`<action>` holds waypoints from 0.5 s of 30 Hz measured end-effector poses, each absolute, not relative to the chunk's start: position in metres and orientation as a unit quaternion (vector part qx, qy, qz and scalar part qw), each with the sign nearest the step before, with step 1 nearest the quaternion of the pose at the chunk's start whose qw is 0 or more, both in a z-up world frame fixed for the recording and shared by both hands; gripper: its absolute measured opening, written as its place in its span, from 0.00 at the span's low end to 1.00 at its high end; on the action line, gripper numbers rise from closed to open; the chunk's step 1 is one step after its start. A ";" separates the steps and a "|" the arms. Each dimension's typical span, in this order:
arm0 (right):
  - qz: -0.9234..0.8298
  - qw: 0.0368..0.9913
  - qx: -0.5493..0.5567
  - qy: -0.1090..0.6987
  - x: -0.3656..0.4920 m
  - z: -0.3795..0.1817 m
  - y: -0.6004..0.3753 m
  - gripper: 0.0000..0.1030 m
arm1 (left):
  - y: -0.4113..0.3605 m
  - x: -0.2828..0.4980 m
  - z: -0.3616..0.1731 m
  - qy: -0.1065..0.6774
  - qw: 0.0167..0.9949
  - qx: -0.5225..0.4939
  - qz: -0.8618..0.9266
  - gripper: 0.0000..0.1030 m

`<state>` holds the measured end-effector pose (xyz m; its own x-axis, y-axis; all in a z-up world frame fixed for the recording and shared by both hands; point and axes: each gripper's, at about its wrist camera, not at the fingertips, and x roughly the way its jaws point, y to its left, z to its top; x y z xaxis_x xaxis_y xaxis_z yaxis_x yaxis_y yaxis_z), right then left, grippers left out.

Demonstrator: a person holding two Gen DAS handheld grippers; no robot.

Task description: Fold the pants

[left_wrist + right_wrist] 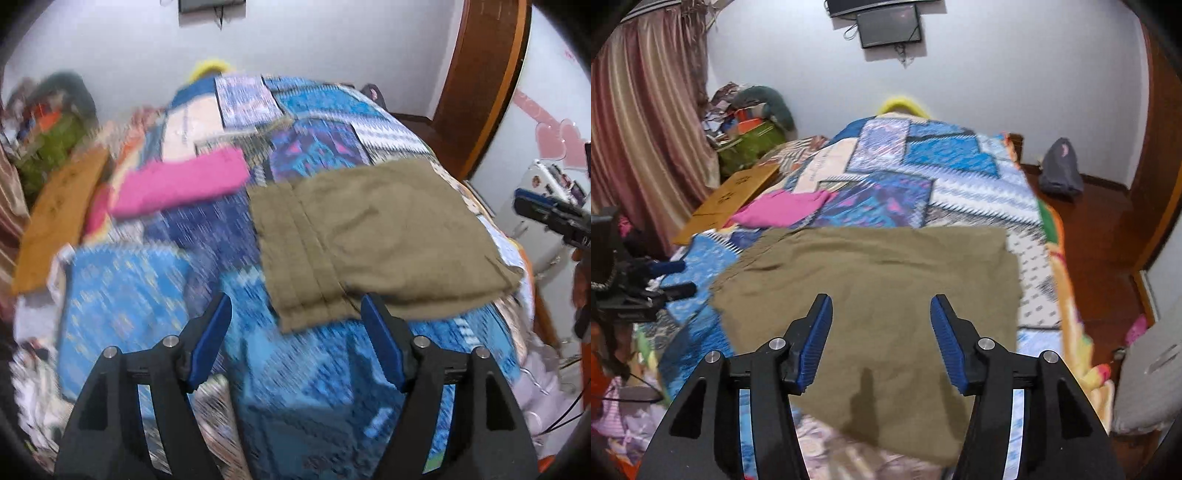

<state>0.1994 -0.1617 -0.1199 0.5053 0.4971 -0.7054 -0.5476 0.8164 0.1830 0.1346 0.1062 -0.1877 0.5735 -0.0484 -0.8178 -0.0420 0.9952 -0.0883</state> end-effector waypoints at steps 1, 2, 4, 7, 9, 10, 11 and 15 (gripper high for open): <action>0.303 0.864 -0.030 0.400 0.197 -0.125 -0.158 0.50 | 0.106 0.132 -0.194 0.470 0.879 -0.073 -0.014 0.70; 0.304 0.862 -0.031 0.405 0.194 -0.132 -0.154 0.50 | 0.107 0.128 -0.199 0.477 0.873 -0.096 -0.024 0.70; 0.303 0.856 -0.036 0.416 0.188 -0.143 -0.149 0.50 | 0.109 0.125 -0.209 0.486 0.863 -0.136 -0.033 0.70; 0.299 0.843 -0.043 0.445 0.185 -0.165 -0.143 0.50 | 0.108 0.125 -0.219 0.494 0.850 -0.179 -0.044 0.70; 0.296 0.835 -0.041 0.462 0.185 -0.178 -0.142 0.50 | 0.106 0.128 -0.225 0.498 0.839 -0.210 -0.054 0.70; 0.297 0.834 -0.038 0.463 0.183 -0.180 -0.143 0.50 | 0.106 0.127 -0.227 0.498 0.837 -0.220 -0.057 0.71; 0.297 0.836 -0.033 0.461 0.181 -0.180 -0.145 0.51 | 0.105 0.128 -0.228 0.494 0.837 -0.229 -0.058 0.71; 0.302 0.833 -0.030 0.463 0.182 -0.181 -0.147 0.51 | 0.104 0.138 -0.230 0.490 0.831 -0.257 -0.060 0.73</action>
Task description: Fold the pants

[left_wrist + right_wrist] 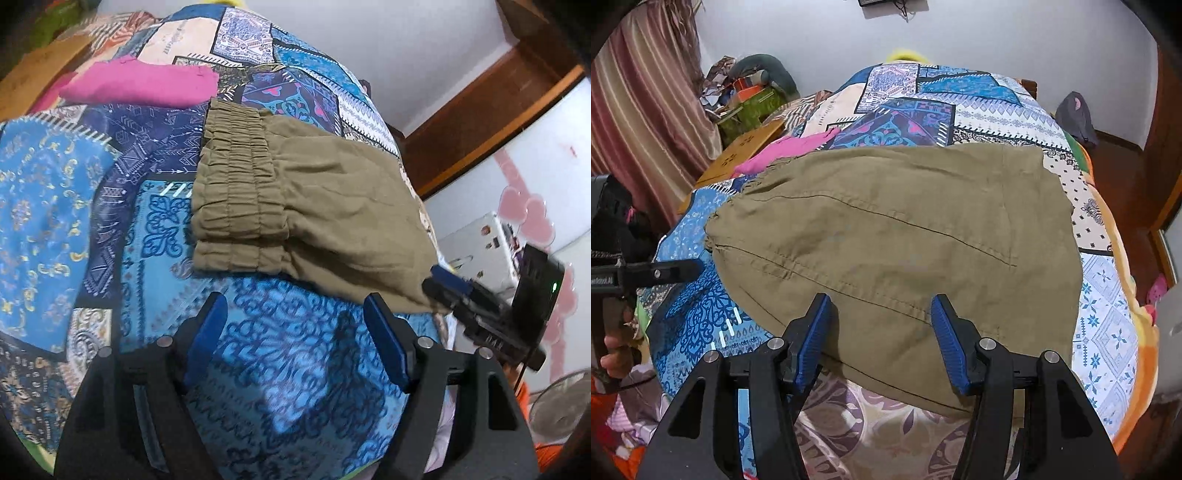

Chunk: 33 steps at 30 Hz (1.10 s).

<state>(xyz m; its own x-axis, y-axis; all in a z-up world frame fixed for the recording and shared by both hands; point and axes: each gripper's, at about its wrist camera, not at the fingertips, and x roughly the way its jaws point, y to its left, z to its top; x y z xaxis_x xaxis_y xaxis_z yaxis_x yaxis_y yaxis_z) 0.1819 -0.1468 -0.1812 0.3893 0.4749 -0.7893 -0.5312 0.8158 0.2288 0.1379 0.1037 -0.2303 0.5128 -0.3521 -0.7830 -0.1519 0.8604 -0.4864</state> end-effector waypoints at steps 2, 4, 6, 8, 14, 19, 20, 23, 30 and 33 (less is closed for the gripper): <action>0.304 0.833 -0.036 0.460 0.181 -0.182 -0.146 0.52 | 0.106 0.143 -0.230 0.488 0.827 -0.275 -0.060 0.73; 0.304 0.835 -0.038 0.458 0.181 -0.183 -0.146 0.55 | 0.109 0.147 -0.230 0.484 0.821 -0.296 -0.064 0.73; 0.305 0.834 -0.030 0.459 0.182 -0.185 -0.149 0.57 | 0.112 0.152 -0.232 0.480 0.814 -0.320 -0.070 0.77; 0.306 0.833 -0.022 0.460 0.183 -0.186 -0.151 0.57 | 0.113 0.158 -0.234 0.475 0.807 -0.343 -0.077 0.83; 0.307 0.834 -0.025 0.457 0.180 -0.186 -0.150 0.57 | 0.117 0.172 -0.236 0.465 0.805 -0.360 -0.070 0.84; 0.309 0.833 -0.024 0.458 0.179 -0.186 -0.151 0.57 | 0.119 0.188 -0.238 0.466 0.812 -0.348 -0.042 0.84; 0.309 0.833 -0.024 0.458 0.180 -0.186 -0.151 0.57 | 0.117 0.191 -0.237 0.467 0.816 -0.339 -0.032 0.82; 0.307 0.833 -0.021 0.460 0.180 -0.185 -0.151 0.58 | 0.113 0.196 -0.235 0.471 0.828 -0.305 -0.007 0.64; 0.304 0.828 -0.029 0.471 0.182 -0.179 -0.148 0.59 | 0.105 0.190 -0.225 0.460 0.855 -0.241 -0.005 0.36; 0.305 0.830 -0.040 0.466 0.182 -0.173 -0.144 0.59 | 0.097 0.182 -0.211 0.444 0.874 -0.198 0.004 0.32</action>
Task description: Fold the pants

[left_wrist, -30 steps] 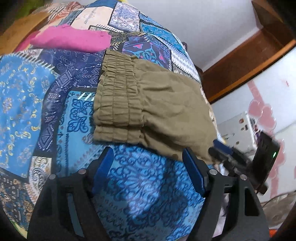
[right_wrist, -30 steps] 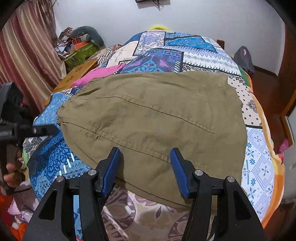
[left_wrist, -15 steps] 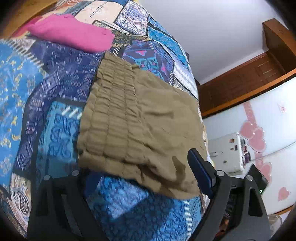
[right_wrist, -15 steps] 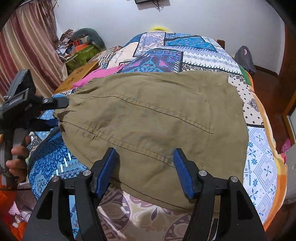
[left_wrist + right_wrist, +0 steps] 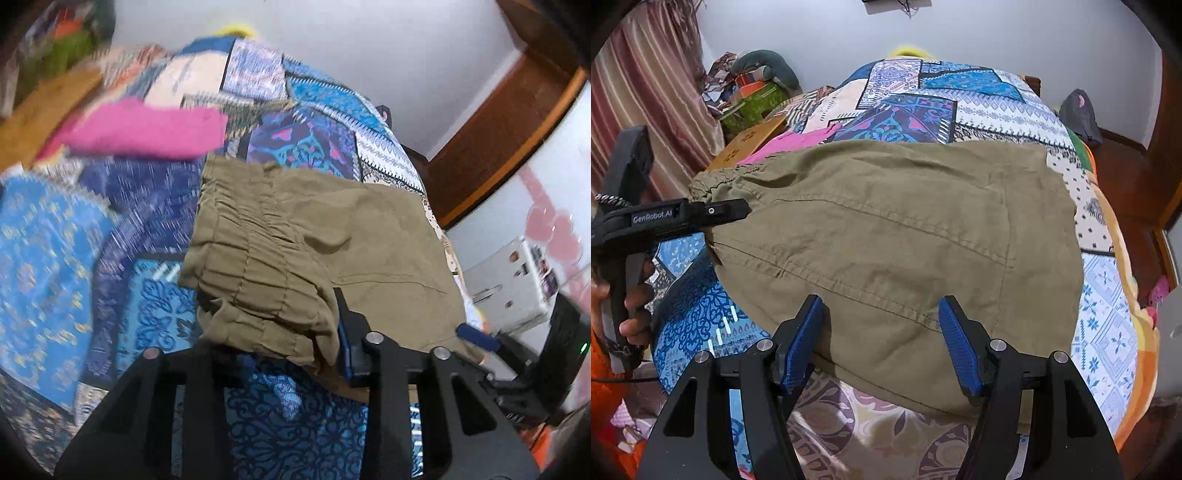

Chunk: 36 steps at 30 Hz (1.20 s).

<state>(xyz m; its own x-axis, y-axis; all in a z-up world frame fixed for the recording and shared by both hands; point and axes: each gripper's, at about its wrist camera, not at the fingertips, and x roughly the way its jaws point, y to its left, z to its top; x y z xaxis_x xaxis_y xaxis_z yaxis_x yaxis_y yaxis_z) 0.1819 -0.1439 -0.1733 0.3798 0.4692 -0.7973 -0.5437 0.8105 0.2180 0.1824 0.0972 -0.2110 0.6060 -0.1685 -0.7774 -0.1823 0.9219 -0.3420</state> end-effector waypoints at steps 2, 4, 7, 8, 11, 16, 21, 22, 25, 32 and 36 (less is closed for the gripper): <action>0.309 0.832 -0.044 0.458 0.184 -0.167 -0.138 0.59 | 0.094 0.177 -0.203 0.433 0.884 -0.177 0.007 0.31; 0.314 0.836 -0.047 0.448 0.187 -0.159 -0.132 0.59 | 0.091 0.170 -0.194 0.422 0.893 -0.153 0.014 0.30; 0.325 0.840 -0.046 0.431 0.195 -0.146 -0.117 0.59 | 0.089 0.155 -0.180 0.401 0.909 -0.112 0.029 0.29; 0.329 0.842 -0.046 0.425 0.197 -0.142 -0.111 0.59 | 0.090 0.150 -0.175 0.393 0.913 -0.099 0.036 0.29; 0.341 0.842 -0.049 0.414 0.203 -0.135 -0.087 0.59 | 0.093 0.134 -0.161 0.371 0.924 -0.069 0.055 0.28; 0.373 0.822 -0.083 0.423 0.202 -0.144 -0.038 0.59 | 0.103 0.114 -0.143 0.344 0.935 -0.042 0.077 0.27; 0.408 0.777 -0.112 0.466 0.192 -0.170 -0.004 0.59 | 0.106 0.104 -0.134 0.334 0.938 -0.037 0.080 0.25; 0.412 0.771 -0.111 0.472 0.191 -0.174 0.000 0.59 | 0.104 0.105 -0.134 0.334 0.939 -0.035 0.080 0.25; 0.413 0.772 -0.109 0.471 0.189 -0.174 -0.002 0.59 | 0.098 0.106 -0.132 0.329 0.941 -0.022 0.079 0.25; 0.387 0.809 -0.061 0.438 0.178 -0.147 -0.058 0.59 | 0.078 0.111 -0.121 0.317 0.946 0.008 0.070 0.25; 0.339 0.838 -0.055 0.423 0.171 -0.141 -0.107 0.59 | 0.065 0.115 -0.114 0.313 0.947 0.024 0.063 0.25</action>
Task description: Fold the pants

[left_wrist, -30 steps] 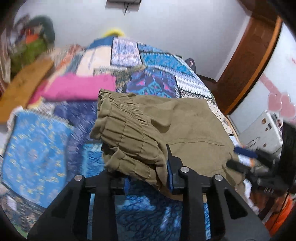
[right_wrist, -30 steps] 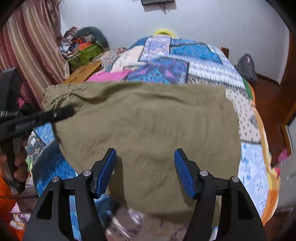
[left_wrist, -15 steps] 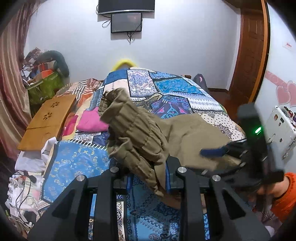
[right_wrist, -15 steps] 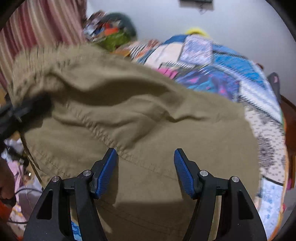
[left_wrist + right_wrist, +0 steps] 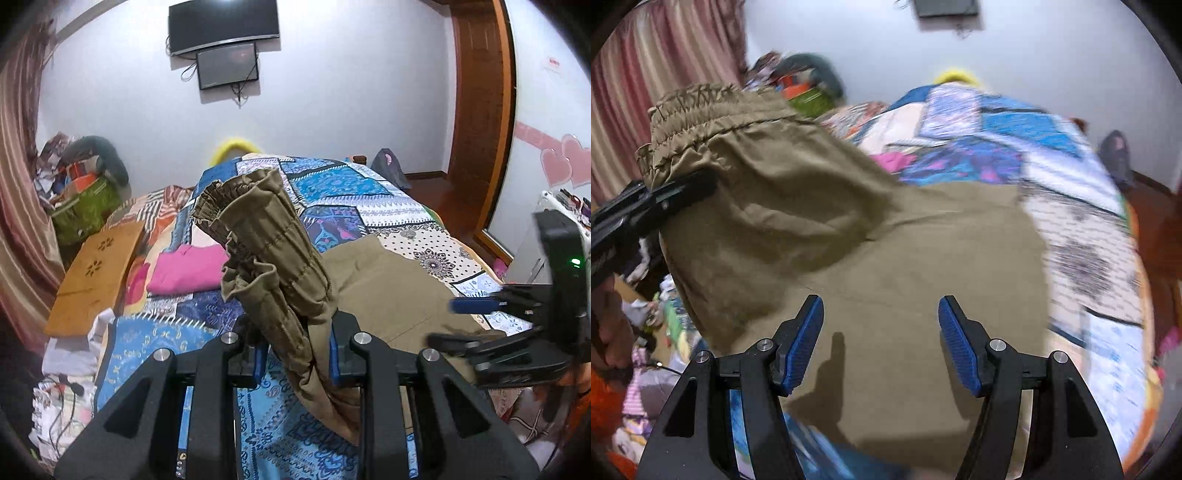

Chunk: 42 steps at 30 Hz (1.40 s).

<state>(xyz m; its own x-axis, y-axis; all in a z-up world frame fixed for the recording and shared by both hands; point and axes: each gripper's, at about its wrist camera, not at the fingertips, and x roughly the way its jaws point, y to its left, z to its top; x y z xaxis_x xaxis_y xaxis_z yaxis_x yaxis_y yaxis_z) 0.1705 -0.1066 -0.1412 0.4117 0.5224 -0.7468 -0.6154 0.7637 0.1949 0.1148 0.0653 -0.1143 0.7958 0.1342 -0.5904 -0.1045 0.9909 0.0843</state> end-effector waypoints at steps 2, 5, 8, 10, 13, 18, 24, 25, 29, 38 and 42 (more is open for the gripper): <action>0.311 0.844 -0.048 0.434 0.170 -0.148 -0.134 0.59 | 0.060 0.116 -0.111 0.312 0.948 0.026 0.057 0.25; 0.279 0.847 -0.032 0.451 0.171 -0.161 -0.166 0.59 | 0.048 0.119 -0.106 0.310 0.949 0.035 0.048 0.25; 0.258 0.846 -0.014 0.466 0.172 -0.178 -0.183 0.59 | 0.035 0.123 -0.102 0.311 0.949 0.037 0.034 0.25; 0.260 0.841 0.005 0.474 0.173 -0.190 -0.186 0.59 | 0.027 0.128 -0.101 0.313 0.949 0.036 0.023 0.25; 0.265 0.836 0.049 0.478 0.176 -0.197 -0.194 0.59 | 0.012 0.135 -0.100 0.316 0.948 0.040 0.008 0.25; 0.269 0.838 0.047 0.472 0.172 -0.195 -0.195 0.59 | -0.020 0.149 -0.107 0.331 0.942 0.050 -0.027 0.24; 0.271 0.839 0.047 0.470 0.172 -0.196 -0.196 0.59 | -0.057 0.169 -0.133 0.372 0.924 0.050 -0.075 0.23; 0.272 0.838 0.048 0.470 0.172 -0.196 -0.197 0.59 | -0.064 0.172 -0.139 0.379 0.920 0.051 -0.081 0.23; 0.274 0.837 0.050 0.470 0.172 -0.196 -0.198 0.59 | -0.080 0.175 -0.158 0.404 0.908 0.056 -0.096 0.23; 0.267 0.843 0.049 0.465 0.169 -0.192 -0.201 0.59 | -0.092 0.176 -0.180 0.433 0.894 0.054 -0.099 0.28; 0.257 0.849 0.058 0.458 0.164 -0.184 -0.210 0.59 | -0.089 0.174 -0.182 0.446 0.886 0.026 -0.123 0.67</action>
